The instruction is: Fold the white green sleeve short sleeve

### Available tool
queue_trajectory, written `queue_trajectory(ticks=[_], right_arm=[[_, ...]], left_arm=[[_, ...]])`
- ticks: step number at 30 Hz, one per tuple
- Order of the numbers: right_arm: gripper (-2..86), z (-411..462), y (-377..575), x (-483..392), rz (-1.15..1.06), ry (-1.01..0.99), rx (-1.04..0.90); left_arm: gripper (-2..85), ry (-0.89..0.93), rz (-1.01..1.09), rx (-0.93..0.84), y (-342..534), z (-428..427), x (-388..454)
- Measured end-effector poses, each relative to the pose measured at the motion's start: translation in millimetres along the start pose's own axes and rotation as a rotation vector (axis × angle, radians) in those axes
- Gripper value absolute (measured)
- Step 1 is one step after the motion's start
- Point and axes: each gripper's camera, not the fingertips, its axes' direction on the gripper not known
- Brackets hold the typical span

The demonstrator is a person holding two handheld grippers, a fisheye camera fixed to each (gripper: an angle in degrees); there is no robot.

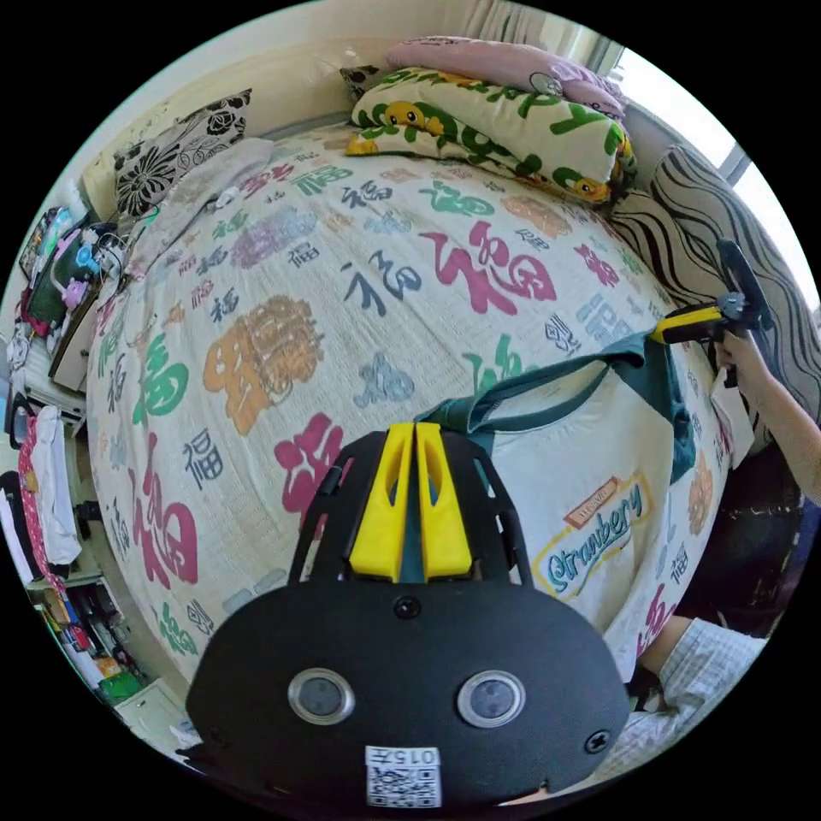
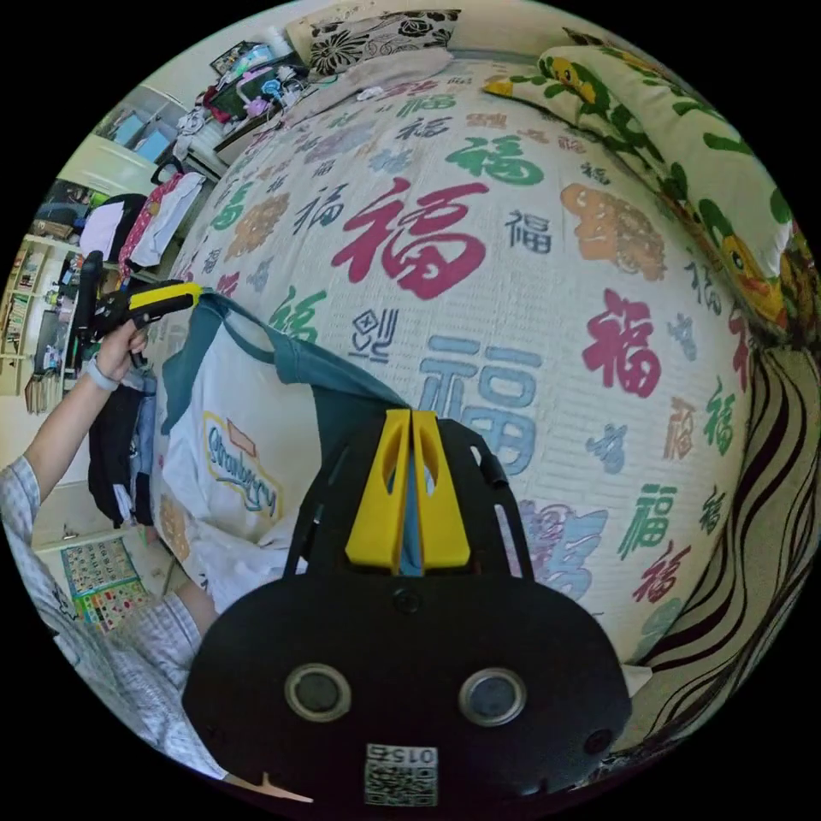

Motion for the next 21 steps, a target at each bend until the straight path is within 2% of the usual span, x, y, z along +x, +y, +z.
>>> queue_trajectory(ticks=[2,5,6,8,11,13,16,18,20,21], right_arm=[[0.1,-0.2,-24.6,12.9,0.006,0.085,0.009],[5.7,11.3,-37.8,23.0,0.043,0.016,-0.066],[6.0,10.1,-34.6,20.3,0.031,0.006,-0.054],[6.8,4.6,-5.5,-7.7,-0.105,-0.063,0.004],[7.3,21.9,53.3,-61.3,-0.286,-0.267,-0.057],[7.8,46.4,90.5,-94.7,-0.335,-0.393,-0.155],[9.6,90.8,143.0,-144.1,-0.348,-0.519,-0.311],[9.7,107.6,161.7,-165.7,-0.360,-0.484,-0.319],[8.4,123.9,171.9,-180.8,-0.379,-0.286,-0.279],[7.6,128.4,172.9,-182.3,-0.381,-0.256,-0.281]], left_arm=[[0.7,-0.071,0.014,0.023,-20.8,12.0,-2.3],[3.1,-0.111,-0.049,-0.063,-36.1,35.6,-11.1],[4.5,-0.098,-0.068,-0.044,-29.8,35.2,-14.2],[5.1,-0.093,-0.089,-0.003,-8.0,27.2,-15.6],[5.3,0.036,-0.166,-0.016,57.1,21.0,-18.4],[5.3,0.184,-0.300,-0.136,123.7,37.9,-19.3],[5.3,0.297,-0.527,-0.257,206.8,65.7,-15.3],[5.3,0.341,-0.639,-0.305,244.8,81.4,-11.5],[5.2,0.324,-0.704,-0.311,270.0,92.0,-8.5],[5.2,0.324,-0.744,-0.307,280.9,98.0,-8.4]])
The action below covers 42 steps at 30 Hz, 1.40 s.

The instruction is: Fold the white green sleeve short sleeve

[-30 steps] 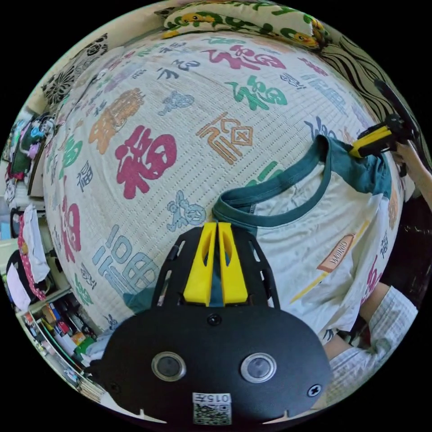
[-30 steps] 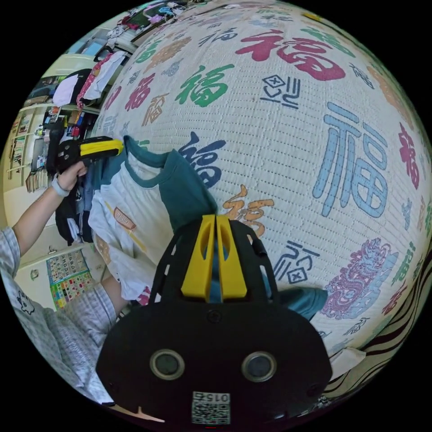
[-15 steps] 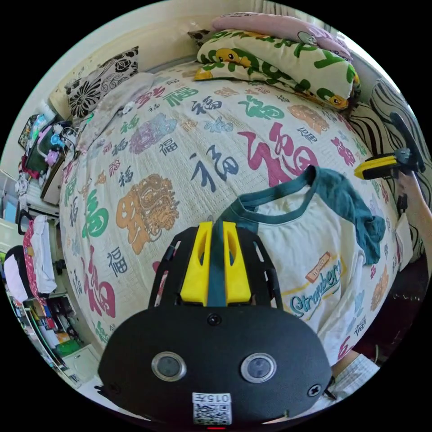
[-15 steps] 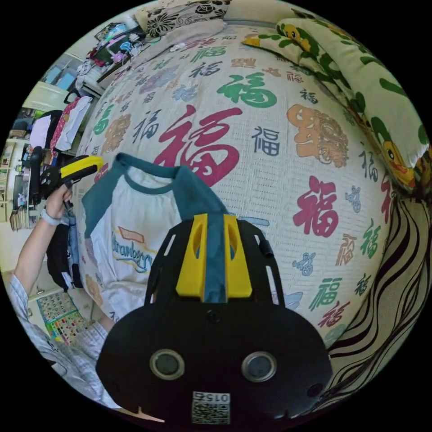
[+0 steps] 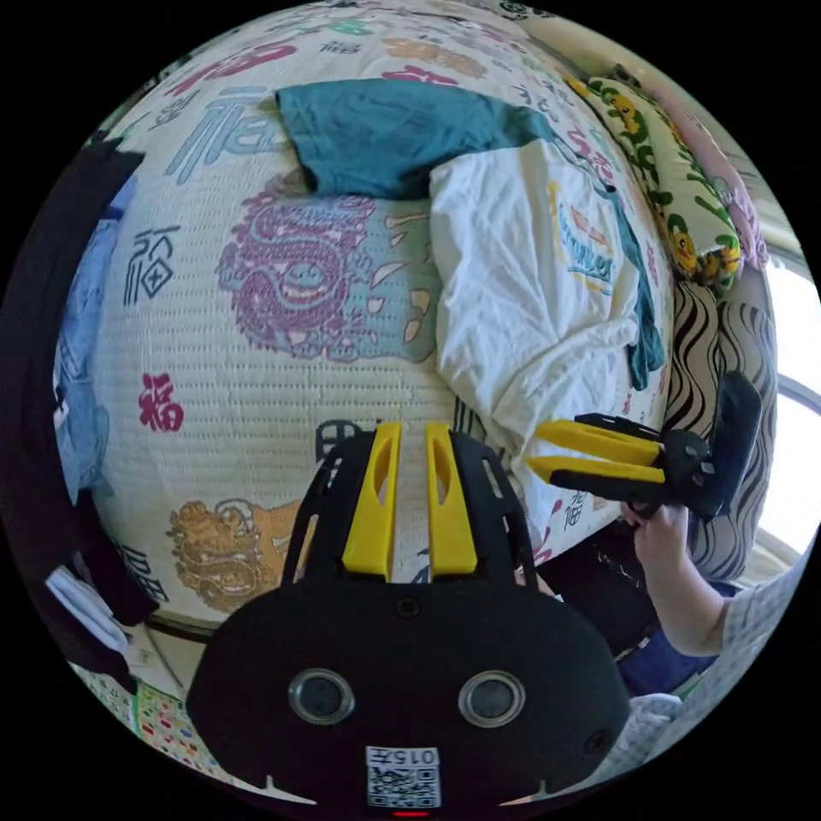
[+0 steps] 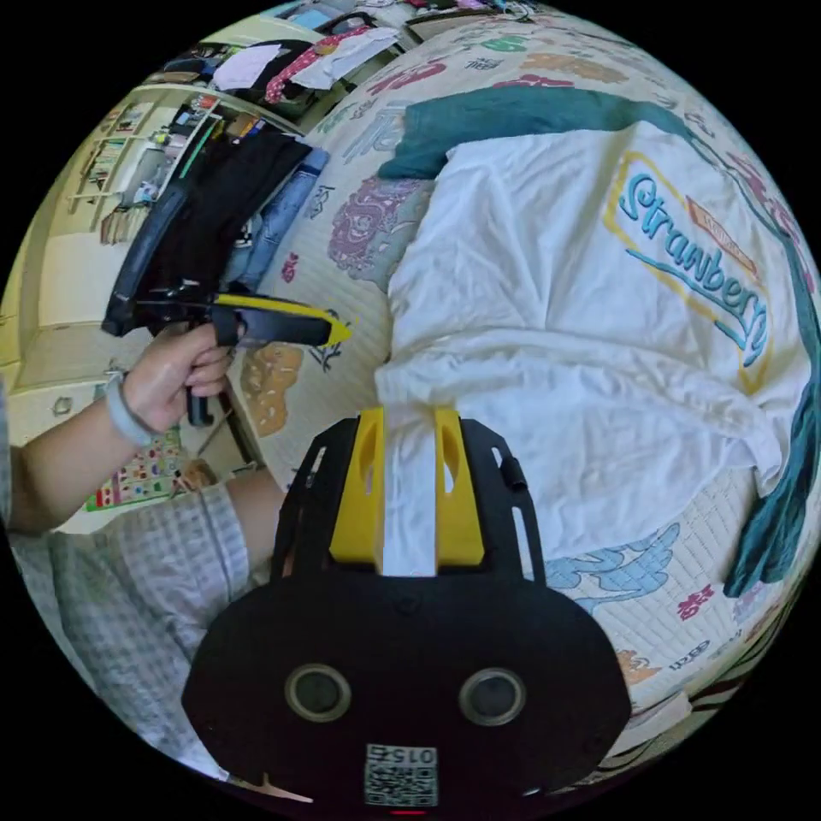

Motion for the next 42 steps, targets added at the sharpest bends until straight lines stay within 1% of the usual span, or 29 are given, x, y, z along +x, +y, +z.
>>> queue_trajectory(ticks=[1,2,3,4,6,8,9,11,12,14,17,20,22,25,27,29,31,32,33,37,40,42], right_arm=[[5.6,9.9,-0.7,2.3,0.016,0.031,-0.041],[3.2,16.0,1.7,7.5,0.049,0.020,-0.080],[2.2,15.4,5.4,10.7,0.061,-0.004,-0.074],[0.3,8.2,18.2,18.4,0.090,-0.064,-0.018],[-0.4,-6.8,46.8,33.9,0.185,-0.139,0.084],[-0.6,-25.4,98.8,57.5,0.363,-0.194,0.203],[-0.6,-28.7,111.8,62.0,0.397,-0.189,0.220],[-0.6,-35.4,156.8,75.1,0.528,-0.109,0.238],[-0.5,-36.1,167.1,77.5,0.555,-0.093,0.247],[-0.5,-33.1,210.7,91.6,0.704,-0.056,0.291],[-0.4,-12.3,261.4,116.8,0.874,-0.078,0.264],[0.3,8.1,294.9,133.4,0.937,-0.188,0.228],[1.4,10.3,305.5,137.1,0.950,-0.159,0.208],[5.4,2.0,316.2,142.3,0.939,-0.108,0.297],[7.2,1.4,319.6,151.2,0.944,-0.125,0.328],[8.0,9.3,322.2,166.3,0.957,-0.150,0.310],[6.6,21.8,324.6,177.8,0.962,-0.162,0.236],[2.8,29.9,328.1,183.9,0.971,-0.185,0.188],[0.9,32.8,330.3,186.0,0.966,-0.200,0.173],[-0.8,28.1,358.7,190.2,0.927,-0.218,0.184],[-0.9,14.6,391.8,194.9,0.950,-0.269,0.242],[-0.8,6.1,411.2,198.3,0.983,-0.198,0.211]], left_arm=[[5.2,0.044,-0.012,0.014,2.4,5.7,-6.3],[5.2,0.065,-0.013,0.023,2.9,8.2,-8.7],[5.3,0.085,-0.011,0.035,2.8,12.5,-12.4],[5.4,0.082,0.001,0.040,1.9,15.9,-14.6],[5.3,0.066,0.030,0.052,0.9,20.1,-16.8],[5.3,0.072,0.059,0.060,1.1,25.6,-19.8],[5.3,0.079,0.066,0.059,1.2,30.9,-22.7],[5.3,0.095,0.065,0.058,1.6,40.7,-27.9],[5.4,0.110,0.060,0.053,1.8,48.2,-31.2],[5.9,0.140,0.059,0.037,1.7,60.2,-34.4],[7.3,0.160,0.101,0.003,0.1,81.0,-34.4],[8.6,0.141,0.079,0.030,-0.8,96.5,-41.8],[9.2,0.132,0.049,0.050,-4.9,108.5,-51.2],[9.4,0.153,-0.017,0.022,-14.8,131.3,-65.8],[8.9,0.163,-0.059,0.016,-18.5,141.8,-74.6],[8.4,0.168,-0.064,0.016,-19.0,148.7,-80.3],[7.5,0.153,-0.032,0.023,-17.5,155.7,-82.6],[7.2,0.142,-0.022,0.023,-17.2,157.6,-82.5],[6.4,0.120,-0.001,0.020,-16.9,161.4,-81.6],[0.2,0.081,0.101,-0.035,-9.0,173.8,-76.2],[-0.5,0.073,0.161,-0.031,14.1,172.6,-71.5],[-0.6,0.051,0.205,-0.034,31.9,170.3,-67.1]])
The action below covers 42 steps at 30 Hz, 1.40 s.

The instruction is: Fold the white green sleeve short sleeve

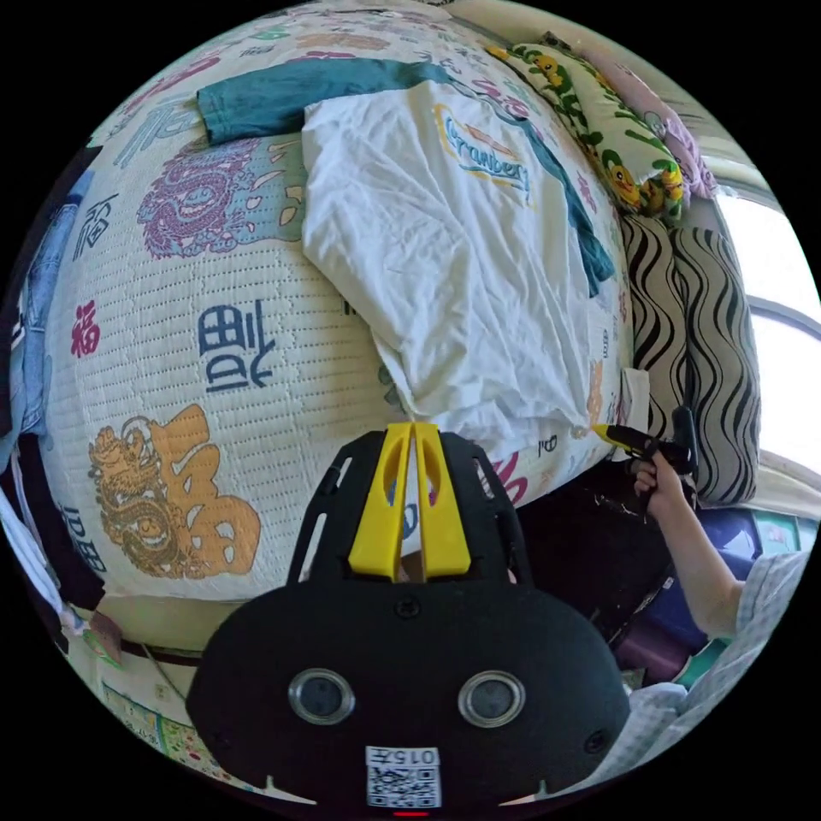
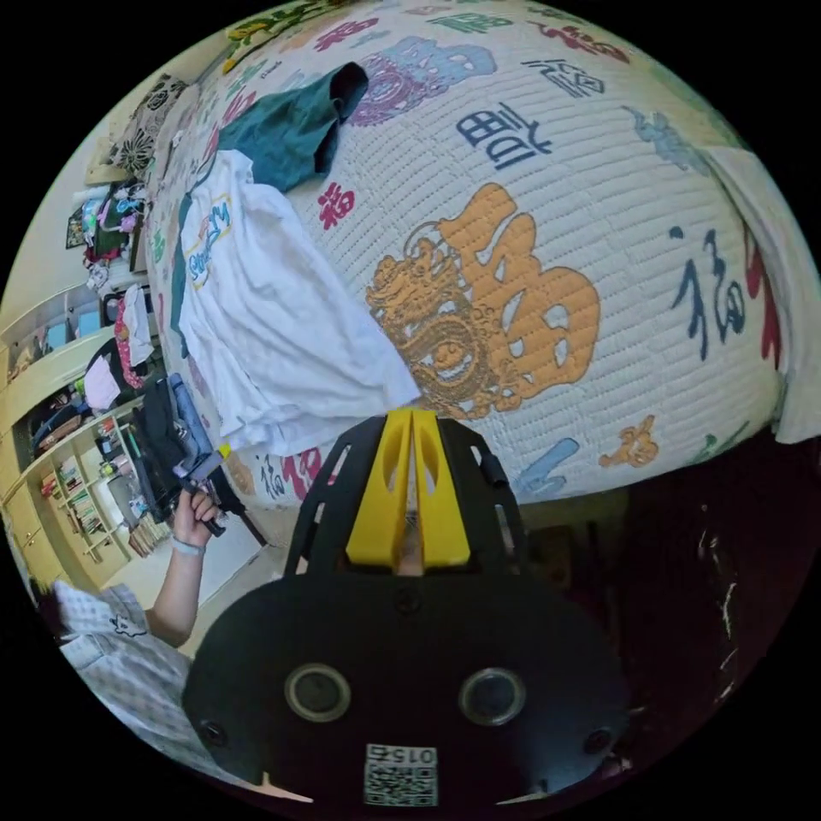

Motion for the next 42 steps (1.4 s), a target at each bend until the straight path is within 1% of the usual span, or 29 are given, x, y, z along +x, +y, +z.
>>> queue_trajectory(ticks=[1,2,4,6,8,9,10,12,13,15,17,18,19,21,22,23,26,28,29,30,31,32,33,34,35,36,37,39,42], right_arm=[[-0.7,-7.6,4.1,10.3,0.008,0.068,0.003],[-0.7,-13.1,6.8,21.3,0.015,0.082,-0.009],[-0.5,-16.8,7.6,31.7,-0.016,0.054,-0.048],[-0.3,-17.1,6.8,31.5,-0.068,0.070,-0.075],[0.6,-13.5,0.6,25.5,-0.115,0.078,-0.082],[0.9,-11.9,-1.9,24.4,-0.116,0.071,-0.084],[3.4,-8.3,-7.2,22.8,-0.121,0.044,-0.082],[5.5,-2.0,-15.4,23.2,-0.114,-0.006,-0.090],[6.1,2.7,-20.0,25.3,-0.101,-0.026,-0.102],[6.4,7.5,-24.3,29.4,-0.084,-0.040,-0.106],[5.5,9.7,-27.7,36.5,-0.059,-0.103,-0.099],[5.1,9.7,-28.4,38.4,-0.052,-0.124,-0.098],[2.5,9.3,-29.5,42.1,-0.039,-0.161,-0.096],[0.3,7.9,-30.6,47.0,-0.026,-0.195,-0.106],[-0.3,5.7,-31.1,49.5,-0.024,-0.198,-0.116],[-0.7,1.6,-31.0,50.9,-0.033,-0.187,-0.122],[-0.9,-17.1,-26.7,50.7,-0.093,-0.124,-0.099],[-1.0,-28.2,-22.3,49.2,-0.132,-0.102,-0.088],[-1.0,-33.0,-19.7,48.2,-0.151,-0.087,-0.091],[-1.0,-35.0,-18.4,47.9,-0.158,-0.076,-0.090],[-1.0,-38.0,-16.5,47.6,-0.174,-0.062,-0.091],[-1.0,-39.4,-15.5,48.6,-0.175,-0.058,-0.097],[-1.0,-40.1,-15.1,49.6,-0.171,-0.054,-0.097],[-1.0,-42.0,-14.5,52.2,-0.160,-0.041,-0.088],[-1.0,-43.4,-14.8,55.7,-0.146,-0.040,-0.090],[-1.0,-44.0,-15.1,57.8,-0.136,-0.042,-0.095],[-1.0,-46.3,-15.3,62.1,-0.117,-0.047,-0.096],[-1.0,-51.9,-15.6,68.4,-0.096,-0.042,-0.087],[-1.0,-61.4,-17.3,76.3,-0.075,-0.082,-0.071]], left_arm=[[-0.6,-0.008,0.031,-0.018,10.1,1.3,5.4],[-0.6,-0.007,0.047,-0.030,14.6,2.9,7.9],[-0.2,0.031,0.080,-0.055,28.0,10.5,14.1],[0.4,0.059,0.089,-0.079,32.0,17.2,14.6],[2.2,0.018,0.031,-0.087,32.9,21.5,7.4],[4.7,-0.004,-0.061,-0.067,34.1,21.9,-3.2],[6.3,-0.020,-0.169,-0.017,37.0,19.4,-15.9],[7.3,-0.027,-0.280,0.069,42.0,13.5,-31.8],[7.7,-0.044,-0.292,0.109,43.1,11.6,-37.4],[8.9,-0.080,-0.265,0.107,40.9,17.7,-42.1],[10.0,-0.007,-0.250,0.068,36.6,32.6,-48.0],[9.7,0.118,-0.257,0.082,34.8,41.8,-53.1],[8.5,0.247,-0.300,0.114,34.4,49.9,-59.8],[4.7,0.355,-0.398,0.130,35.0,61.7,-69.6],[1.5,0.339,-0.451,0.128,36.9,64.8,-71.6],[1.1,0.327,-0.455,0.146,38.4,63.3,-70.5],[-0.3,0.221,-0.380,0.273,50.2,35.0,-53.6],[-0.7,0.099,-0.286,0.388,70.1,-2.6,-30.3],[-0.7,0.062,-0.267,0.412,76.2,-11.0,-23.7],[-0.8,-0.037,-0.256,0.442,88.4,-23.0,-11.7],[-0.8,-0.104,-0.249,0.424,97.3,-25.2,-3.2],[-0.8,-0.115,-0.238,0.394,100.2,-22.5,-0.7],[-0.8,-0.130,-0.226,0.310,104.2,-12.0,1.3],[-0.7,-0.165,-0.260,0.229,107.4,1.0,-1.1],[-0.7,-0.187,-0.299,0.200,108.8,6.3,-3.8],[-0.6,-0.192,-0.364,0.168,110.1,13.8,-9.5],[-0.4,-0.152,-0.405,0.178,111.0,16.7,-14.1],[0.3,-0.082,-0.450,0.241,112.4,15.7,-19.0],[2.6,0.015,-0.465,0.290,103.1,18.4,-26.3]])
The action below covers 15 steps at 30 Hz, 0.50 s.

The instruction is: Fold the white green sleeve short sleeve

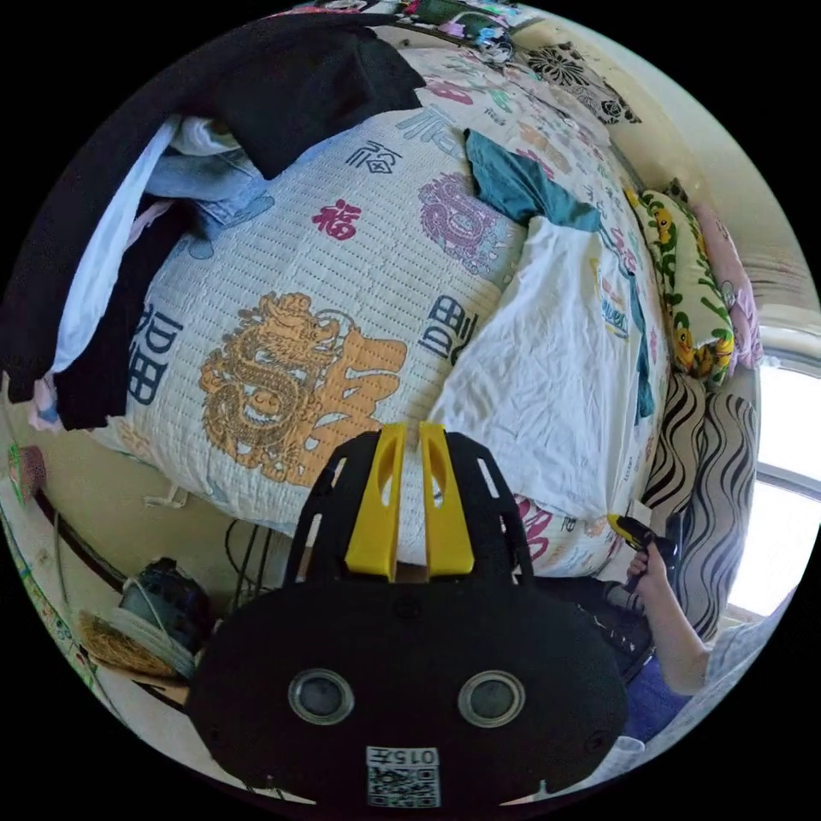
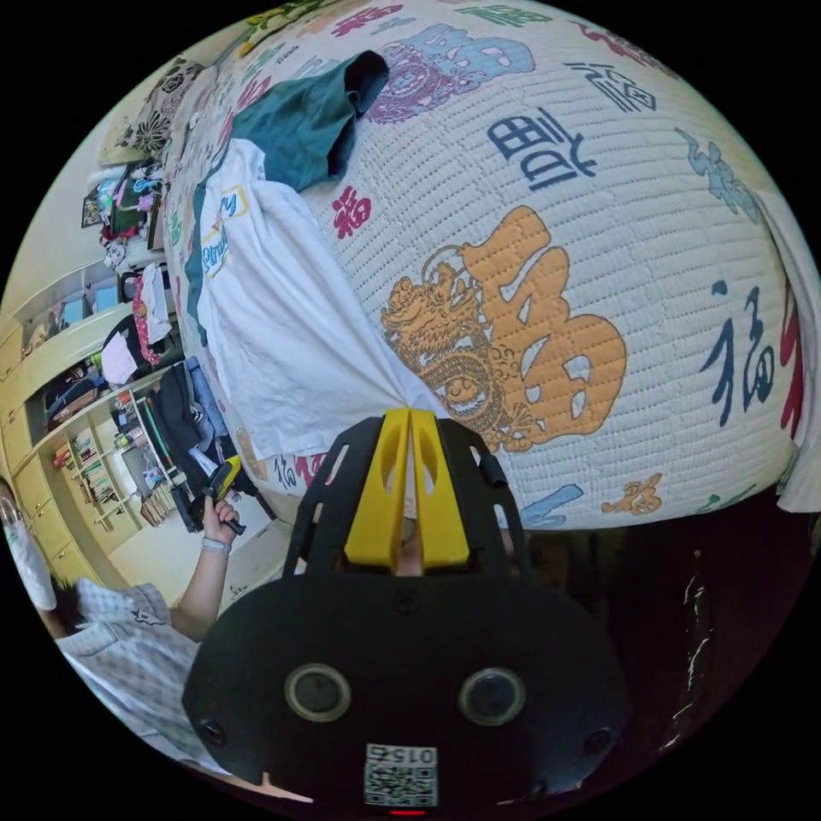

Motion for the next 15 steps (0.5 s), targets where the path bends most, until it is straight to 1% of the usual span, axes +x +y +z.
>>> queue_trajectory(ticks=[2,3,4,5,6,7,9,11,15], right_arm=[[-1.0,-1.7,-2.8,0.1,-0.005,-0.005,-0.017],[-1.0,-1.7,-3.6,-0.5,-0.006,-0.005,-0.021],[-1.0,-1.8,-5.3,-1.9,-0.009,0.000,-0.028],[-1.0,-1.9,-6.8,-3.8,-0.012,0.008,-0.036],[-1.0,-2.0,-7.3,-4.9,-0.014,0.013,-0.040],[-1.0,-2.5,-8.1,-7.5,-0.021,0.024,-0.052],[-1.0,-4.9,-8.0,-12.1,-0.044,0.041,-0.070],[-0.9,-11.7,-6.2,-17.5,-0.075,0.067,-0.085],[-0.9,-24.0,0.7,-22.8,-0.105,0.077,-0.103]], left_arm=[[5.4,0.108,0.000,-0.028,-7.9,12.0,3.3],[6.2,0.189,0.019,-0.089,-12.1,24.1,10.1],[6.2,0.205,0.059,-0.165,-13.9,36.7,21.2],[5.8,0.176,0.080,-0.202,-14.0,42.4,27.6],[4.1,0.080,0.121,-0.240,-12.5,49.5,40.3],[1.5,0.004,0.140,-0.229,-10.7,48.5,50.6],[0.1,0.024,0.152,-0.241,-10.0,42.7,61.2],[-0.4,0.051,0.134,-0.213,-6.9,27.8,66.3],[-0.8,0.111,0.112,-0.194,4.9,-12.6,73.3]])
